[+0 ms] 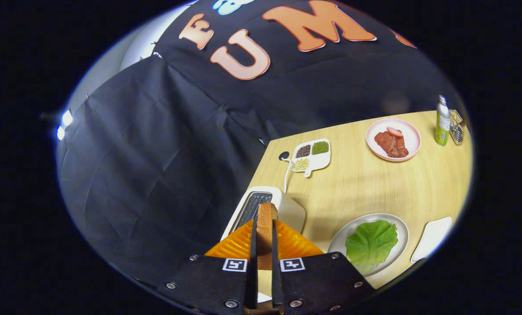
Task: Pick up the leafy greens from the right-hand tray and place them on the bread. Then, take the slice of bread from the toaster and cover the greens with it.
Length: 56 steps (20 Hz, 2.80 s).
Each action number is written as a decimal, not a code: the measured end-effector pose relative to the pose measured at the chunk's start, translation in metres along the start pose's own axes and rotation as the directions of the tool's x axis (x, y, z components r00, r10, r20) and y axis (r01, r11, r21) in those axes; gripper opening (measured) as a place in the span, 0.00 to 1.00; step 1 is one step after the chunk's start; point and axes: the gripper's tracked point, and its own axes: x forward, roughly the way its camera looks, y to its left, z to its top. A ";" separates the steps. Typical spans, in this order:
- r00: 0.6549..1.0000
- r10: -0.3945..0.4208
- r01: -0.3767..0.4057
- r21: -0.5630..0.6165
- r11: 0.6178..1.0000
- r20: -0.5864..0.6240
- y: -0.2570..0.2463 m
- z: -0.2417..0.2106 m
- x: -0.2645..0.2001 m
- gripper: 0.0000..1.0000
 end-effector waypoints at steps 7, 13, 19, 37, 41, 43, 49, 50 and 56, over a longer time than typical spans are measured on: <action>1.000 -0.001 0.000 0.043 0.999 0.021 -0.045 -0.011 -0.025 0.13; 1.000 -0.007 0.006 0.043 0.999 0.027 -0.079 -0.024 -0.027 0.13; 0.999 -0.008 0.006 0.063 0.998 0.031 -0.103 -0.037 -0.022 0.13; 0.992 -0.127 0.128 0.117 0.985 -0.015 -0.198 -0.075 0.003 0.13; 0.990 -0.144 0.143 0.132 0.981 -0.007 -0.213 -0.079 0.004 0.13; 0.987 -0.163 0.162 0.101 0.982 0.001 -0.219 -0.080 0.004 0.17; 0.966 -0.257 0.258 -0.019 0.966 0.033 -0.237 -0.083 0.003 0.33; 0.957 -0.285 0.287 -0.049 0.957 0.054 -0.242 -0.080 0.002 0.36; 0.938 -0.276 0.300 -0.094 0.949 0.208 -0.231 -0.049 -0.019 0.46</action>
